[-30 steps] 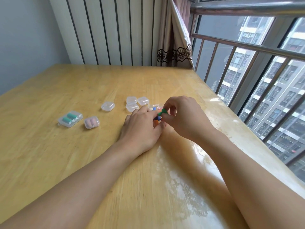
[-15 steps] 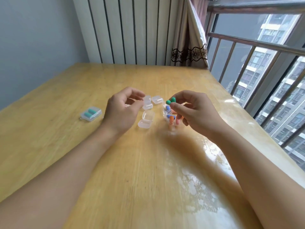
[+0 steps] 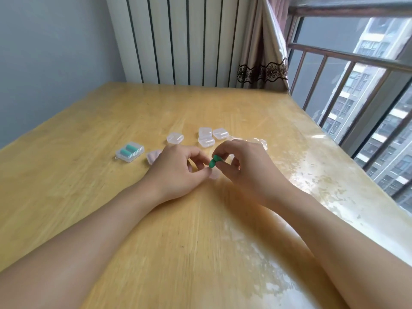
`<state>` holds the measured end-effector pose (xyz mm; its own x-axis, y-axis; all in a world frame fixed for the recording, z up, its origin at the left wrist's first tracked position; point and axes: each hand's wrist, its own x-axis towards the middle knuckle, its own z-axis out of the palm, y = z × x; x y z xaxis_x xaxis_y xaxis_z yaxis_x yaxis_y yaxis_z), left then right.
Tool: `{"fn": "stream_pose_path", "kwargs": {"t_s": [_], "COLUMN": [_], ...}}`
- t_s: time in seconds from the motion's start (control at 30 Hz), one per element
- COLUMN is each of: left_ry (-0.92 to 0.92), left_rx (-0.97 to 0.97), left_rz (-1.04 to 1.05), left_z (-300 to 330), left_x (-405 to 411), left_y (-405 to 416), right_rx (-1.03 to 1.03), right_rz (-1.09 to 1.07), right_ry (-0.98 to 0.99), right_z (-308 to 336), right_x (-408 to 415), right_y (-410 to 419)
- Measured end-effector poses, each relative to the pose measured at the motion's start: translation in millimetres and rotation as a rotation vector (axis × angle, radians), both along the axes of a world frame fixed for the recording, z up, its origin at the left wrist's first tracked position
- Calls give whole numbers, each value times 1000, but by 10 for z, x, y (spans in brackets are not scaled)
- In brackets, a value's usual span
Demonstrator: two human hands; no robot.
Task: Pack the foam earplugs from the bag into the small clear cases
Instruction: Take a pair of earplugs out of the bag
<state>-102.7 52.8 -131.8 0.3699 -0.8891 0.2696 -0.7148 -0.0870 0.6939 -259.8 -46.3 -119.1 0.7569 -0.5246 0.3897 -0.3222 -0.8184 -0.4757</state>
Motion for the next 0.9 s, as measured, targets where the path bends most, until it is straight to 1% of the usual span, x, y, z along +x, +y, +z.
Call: {"fn": "stream_pose_path", "kwargs": {"t_s": [0.1,0.3,0.47,0.57,0.67,0.9], "left_ry": [31,60,49,43,29,37], "left_rx": [-8,-9,28,21,16,7], "left_rz": [-48,-103,-122,-114,-107,-62], "left_z": [3,34,38,36,33,19], "left_x": [-21,-23,29,9,-7,-48], "left_y": [54,99,95,89,91,54], "right_rx": [-16,-62,-53,-90,-81,-30], "right_rz": [4,79,124,139,133,154], "right_ry": [66,159,152,113,71,170], "right_z": [-18,15,14,39,88,121], "right_x": [8,-49,-59,-83,-148,-153], "right_y": [6,-38,-51,-68,-96,-48]}}
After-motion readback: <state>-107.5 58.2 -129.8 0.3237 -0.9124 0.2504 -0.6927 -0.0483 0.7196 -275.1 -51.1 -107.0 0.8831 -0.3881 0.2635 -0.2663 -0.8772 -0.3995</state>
